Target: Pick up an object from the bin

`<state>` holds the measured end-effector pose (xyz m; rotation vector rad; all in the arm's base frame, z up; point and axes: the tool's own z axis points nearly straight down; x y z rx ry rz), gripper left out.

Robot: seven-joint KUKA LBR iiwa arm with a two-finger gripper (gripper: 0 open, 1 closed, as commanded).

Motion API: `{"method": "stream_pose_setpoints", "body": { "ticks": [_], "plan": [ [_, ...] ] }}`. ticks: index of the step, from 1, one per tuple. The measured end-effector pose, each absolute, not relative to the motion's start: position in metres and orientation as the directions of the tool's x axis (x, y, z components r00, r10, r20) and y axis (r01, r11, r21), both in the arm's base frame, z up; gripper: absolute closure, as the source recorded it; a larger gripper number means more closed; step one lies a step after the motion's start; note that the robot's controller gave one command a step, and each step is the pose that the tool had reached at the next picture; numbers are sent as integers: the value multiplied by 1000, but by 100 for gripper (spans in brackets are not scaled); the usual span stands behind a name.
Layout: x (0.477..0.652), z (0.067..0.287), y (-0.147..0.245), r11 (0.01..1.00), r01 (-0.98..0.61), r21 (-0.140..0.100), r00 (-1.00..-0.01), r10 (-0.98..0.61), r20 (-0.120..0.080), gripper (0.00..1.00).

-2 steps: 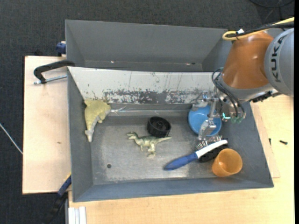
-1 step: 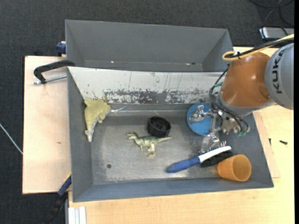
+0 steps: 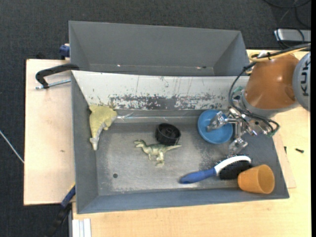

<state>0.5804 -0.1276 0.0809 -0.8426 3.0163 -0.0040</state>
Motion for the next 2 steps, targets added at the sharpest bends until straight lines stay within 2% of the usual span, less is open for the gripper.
{"method": "stream_pose_setpoints", "body": {
  "ticks": [1,2],
  "plan": [
    [582,84,-128,856,-517,-7,-856,-517,-11,100],
    [555,190,-130,847,-531,-9,-847,-531,-10,100]
  ]
}}
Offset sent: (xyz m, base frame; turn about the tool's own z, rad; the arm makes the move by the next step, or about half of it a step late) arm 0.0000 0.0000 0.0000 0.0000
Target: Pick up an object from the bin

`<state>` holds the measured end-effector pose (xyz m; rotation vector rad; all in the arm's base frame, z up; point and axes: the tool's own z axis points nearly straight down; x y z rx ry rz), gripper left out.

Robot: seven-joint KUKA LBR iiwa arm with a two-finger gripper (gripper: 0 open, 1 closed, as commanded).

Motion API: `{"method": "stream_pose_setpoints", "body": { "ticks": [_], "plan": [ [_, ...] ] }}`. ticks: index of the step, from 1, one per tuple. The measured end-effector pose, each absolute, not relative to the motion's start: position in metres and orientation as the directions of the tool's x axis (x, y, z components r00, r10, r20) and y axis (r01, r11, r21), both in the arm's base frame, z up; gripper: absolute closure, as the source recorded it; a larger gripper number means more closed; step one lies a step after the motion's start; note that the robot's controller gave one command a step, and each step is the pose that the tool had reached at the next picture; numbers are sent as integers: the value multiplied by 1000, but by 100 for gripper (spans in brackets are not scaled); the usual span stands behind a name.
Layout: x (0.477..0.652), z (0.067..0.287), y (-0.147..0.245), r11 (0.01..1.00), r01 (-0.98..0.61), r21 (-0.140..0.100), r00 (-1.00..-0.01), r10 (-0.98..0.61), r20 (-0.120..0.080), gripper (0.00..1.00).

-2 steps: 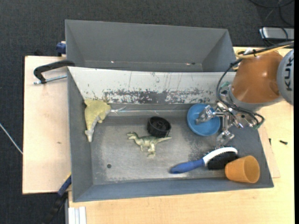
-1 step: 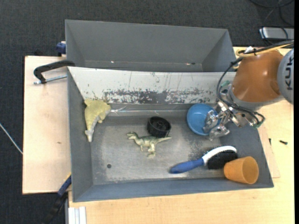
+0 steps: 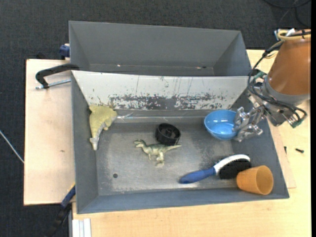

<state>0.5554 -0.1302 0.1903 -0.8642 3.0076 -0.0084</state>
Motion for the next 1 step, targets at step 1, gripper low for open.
{"method": "stream_pose_setpoints", "body": {
  "ticks": [1],
  "plan": [
    [549,313,-119,840,-542,-11,-840,-542,-13,100]
  ]
}}
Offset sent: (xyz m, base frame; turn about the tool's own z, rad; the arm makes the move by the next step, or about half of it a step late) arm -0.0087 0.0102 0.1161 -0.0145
